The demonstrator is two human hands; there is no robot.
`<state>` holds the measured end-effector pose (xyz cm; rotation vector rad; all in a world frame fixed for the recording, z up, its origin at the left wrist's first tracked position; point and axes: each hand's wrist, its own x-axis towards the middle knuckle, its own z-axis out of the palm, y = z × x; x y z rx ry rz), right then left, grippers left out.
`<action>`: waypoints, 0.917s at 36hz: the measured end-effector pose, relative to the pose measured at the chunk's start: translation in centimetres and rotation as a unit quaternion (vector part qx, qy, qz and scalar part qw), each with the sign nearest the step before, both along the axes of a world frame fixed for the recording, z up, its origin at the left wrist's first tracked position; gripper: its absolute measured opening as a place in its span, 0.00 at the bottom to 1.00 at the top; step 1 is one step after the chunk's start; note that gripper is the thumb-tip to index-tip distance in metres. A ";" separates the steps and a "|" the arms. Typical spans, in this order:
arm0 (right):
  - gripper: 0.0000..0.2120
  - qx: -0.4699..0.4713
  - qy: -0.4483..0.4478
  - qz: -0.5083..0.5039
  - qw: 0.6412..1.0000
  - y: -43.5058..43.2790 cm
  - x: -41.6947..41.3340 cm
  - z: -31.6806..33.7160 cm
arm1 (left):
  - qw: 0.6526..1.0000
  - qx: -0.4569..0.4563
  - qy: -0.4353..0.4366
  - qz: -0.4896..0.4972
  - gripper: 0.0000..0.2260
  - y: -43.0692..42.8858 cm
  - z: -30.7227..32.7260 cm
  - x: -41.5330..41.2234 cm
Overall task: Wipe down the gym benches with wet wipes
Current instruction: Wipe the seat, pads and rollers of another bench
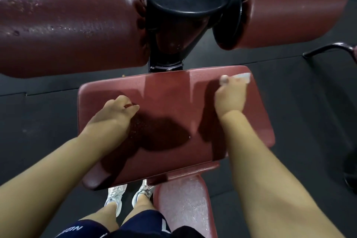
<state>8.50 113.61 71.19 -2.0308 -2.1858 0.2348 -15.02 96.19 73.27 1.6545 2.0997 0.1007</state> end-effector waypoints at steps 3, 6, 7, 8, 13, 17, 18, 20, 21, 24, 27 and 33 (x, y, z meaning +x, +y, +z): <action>0.09 -0.036 0.065 0.187 0.980 -5.9 -4.9 0.4 | 0.999 0.020 0.033 -0.026 0.17 -0.5 -0.3 -0.3; 0.08 -0.128 0.059 0.420 0.896 -10.8 -5.8 1.7 | 0.995 0.071 0.035 -0.062 0.22 -1.5 -0.3 -1.0; 0.08 -0.098 0.047 0.463 0.879 -11.0 -4.7 1.4 | 0.993 0.084 0.030 -0.073 0.23 -1.9 -0.3 -1.1; 0.07 -0.076 0.037 0.454 0.887 -10.6 -3.6 1.6 | 0.992 0.090 0.033 -0.078 0.23 -2.3 -0.1 -1.1; 0.13 0.045 -0.055 0.099 0.992 -4.7 4.6 -0.9 | 0.992 0.054 0.032 -0.110 0.24 -3.4 -0.7 -1.2; 0.09 0.029 -0.032 -0.084 0.995 -7.3 4.1 -0.2 | 0.991 0.056 0.034 -0.120 0.27 -3.6 -0.9 -1.2; 0.07 0.035 -0.020 -0.046 0.998 -8.7 2.5 0.2 | 0.991 0.057 0.023 -0.122 0.28 -3.4 -0.7 -1.1; 0.06 0.012 0.021 0.079 0.997 -12.4 -1.4 1.0 | 0.992 0.013 -0.005 -0.122 0.28 -3.1 -0.1 -1.3; 0.06 -0.008 0.043 0.165 0.985 -14.2 -3.0 1.1 | 0.992 -0.002 -0.015 -0.123 0.28 -2.9 0.0 -1.4; 0.02 -0.070 0.087 0.375 0.920 -18.5 -4.7 1.5 | 0.993 -0.006 -0.030 -0.112 0.27 -2.8 0.3 -1.6; 0.04 -0.081 0.072 0.339 0.934 -16.4 -1.9 1.2 | 0.992 0.017 -0.030 -0.121 0.26 -3.5 0.3 -2.0; 0.08 -0.022 0.110 -0.158 0.981 -13.5 3.7 0.1 | 0.991 0.045 -0.021 -0.125 0.25 -5.2 -0.5 -3.4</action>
